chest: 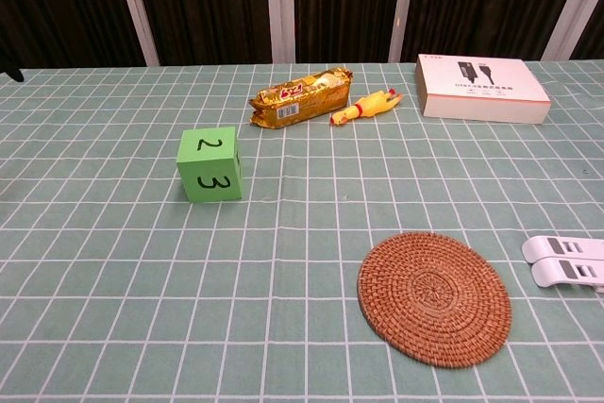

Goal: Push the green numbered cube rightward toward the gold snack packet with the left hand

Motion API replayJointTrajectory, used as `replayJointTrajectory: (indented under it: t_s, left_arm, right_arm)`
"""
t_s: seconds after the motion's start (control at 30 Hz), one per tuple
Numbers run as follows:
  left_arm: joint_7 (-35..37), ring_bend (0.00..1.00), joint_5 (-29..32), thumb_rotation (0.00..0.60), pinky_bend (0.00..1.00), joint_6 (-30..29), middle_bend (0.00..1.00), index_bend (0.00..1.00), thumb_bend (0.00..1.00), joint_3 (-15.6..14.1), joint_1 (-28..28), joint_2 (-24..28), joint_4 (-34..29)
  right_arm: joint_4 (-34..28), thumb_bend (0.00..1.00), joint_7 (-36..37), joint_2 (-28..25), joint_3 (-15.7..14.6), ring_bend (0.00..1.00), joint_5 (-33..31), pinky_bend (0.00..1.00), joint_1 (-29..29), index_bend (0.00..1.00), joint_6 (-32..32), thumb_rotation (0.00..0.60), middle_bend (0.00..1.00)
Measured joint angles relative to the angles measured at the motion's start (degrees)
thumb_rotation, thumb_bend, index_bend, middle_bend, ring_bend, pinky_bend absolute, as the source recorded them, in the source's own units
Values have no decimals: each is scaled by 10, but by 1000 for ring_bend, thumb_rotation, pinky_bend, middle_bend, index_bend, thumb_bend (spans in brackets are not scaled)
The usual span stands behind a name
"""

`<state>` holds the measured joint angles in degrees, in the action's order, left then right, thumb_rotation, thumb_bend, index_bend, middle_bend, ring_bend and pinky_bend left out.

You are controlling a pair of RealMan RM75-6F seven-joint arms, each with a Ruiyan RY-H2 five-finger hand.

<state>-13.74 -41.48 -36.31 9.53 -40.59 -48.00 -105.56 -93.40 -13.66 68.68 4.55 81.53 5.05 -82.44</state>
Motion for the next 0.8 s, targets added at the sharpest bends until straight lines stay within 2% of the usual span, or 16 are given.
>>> replayJointTrajectory:
  t_s: [0.2,0.37,0.47,0.6,0.8]
  left_arm:
    - [-37,698,124,600,691,25,850,203,912,-37,-93,-23,9]
    - [-88,698,208,600,693,6,851,213,880,-83,-158,-59,16]
    - [-106,698,245,600,695,-15,849,229,864,-100,-186,-90,17]
    - [-109,698,260,600,700,-32,849,239,878,-105,-201,-127,19]
    - [-120,699,249,600,701,-61,849,243,881,-112,-212,-167,19]
  right_arm:
    - [11,73,-8,9,6,0,-18,0,7,55,14,600,0]
    - [16,73,-13,14,7,0,-23,0,11,55,19,600,0]
    - [17,73,-15,15,6,0,-24,0,12,55,19,600,0]
    - [17,72,-15,15,7,0,-26,0,12,55,19,600,0]
    - [19,73,-15,14,8,0,-26,0,12,55,15,600,0]
